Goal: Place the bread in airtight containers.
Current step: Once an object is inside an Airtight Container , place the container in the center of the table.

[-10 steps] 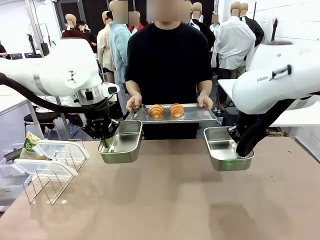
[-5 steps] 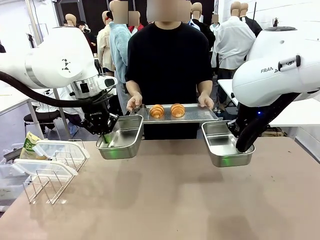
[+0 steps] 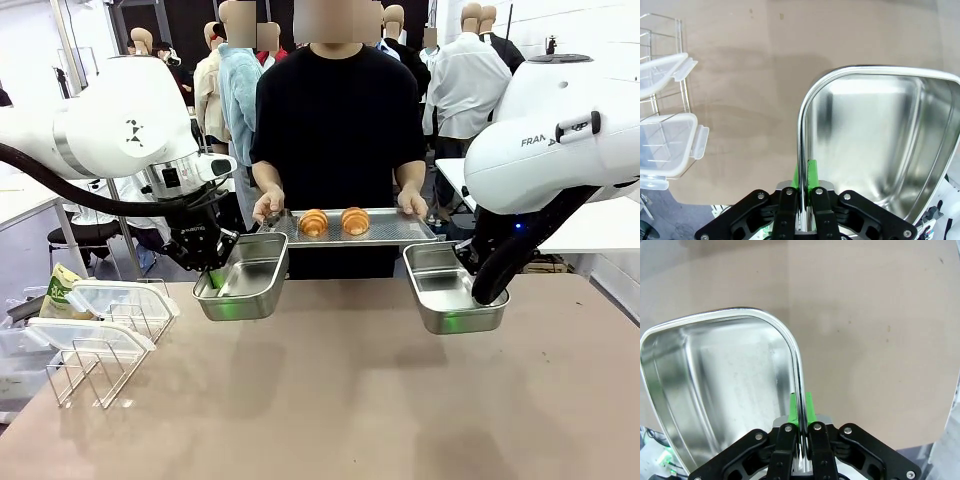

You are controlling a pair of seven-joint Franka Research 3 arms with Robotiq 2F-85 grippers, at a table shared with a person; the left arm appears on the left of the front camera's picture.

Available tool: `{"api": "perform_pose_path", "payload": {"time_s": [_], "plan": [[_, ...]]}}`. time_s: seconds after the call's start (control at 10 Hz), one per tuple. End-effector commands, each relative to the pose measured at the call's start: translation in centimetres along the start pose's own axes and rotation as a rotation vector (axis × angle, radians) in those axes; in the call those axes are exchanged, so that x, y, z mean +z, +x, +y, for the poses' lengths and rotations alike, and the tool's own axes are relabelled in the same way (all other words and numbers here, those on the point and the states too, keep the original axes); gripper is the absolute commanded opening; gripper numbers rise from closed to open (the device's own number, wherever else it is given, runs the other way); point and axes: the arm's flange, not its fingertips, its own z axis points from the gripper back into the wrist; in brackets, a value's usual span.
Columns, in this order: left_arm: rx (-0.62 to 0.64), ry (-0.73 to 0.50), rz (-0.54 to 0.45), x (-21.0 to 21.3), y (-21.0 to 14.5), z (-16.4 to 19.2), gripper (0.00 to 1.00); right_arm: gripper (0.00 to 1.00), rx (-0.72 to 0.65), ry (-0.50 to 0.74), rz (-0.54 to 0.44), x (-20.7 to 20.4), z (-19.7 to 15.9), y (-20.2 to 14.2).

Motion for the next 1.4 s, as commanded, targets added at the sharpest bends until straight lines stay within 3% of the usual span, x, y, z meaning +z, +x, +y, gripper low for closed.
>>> {"api": "perform_pose_path", "payload": {"time_s": [0.0, 1.3], "plan": [[0.005, 0.011, -0.005, 0.30, 0.02, 0.23, 0.00, 0.00, -0.001, 0.001, -0.006, 0.31, 0.02, -0.05], [0.005, 0.011, -0.005, 0.30, 0.02, 0.23, 0.00, 0.00, -0.001, 0.001, -0.006, 0.31, 0.02, -0.05]]}}
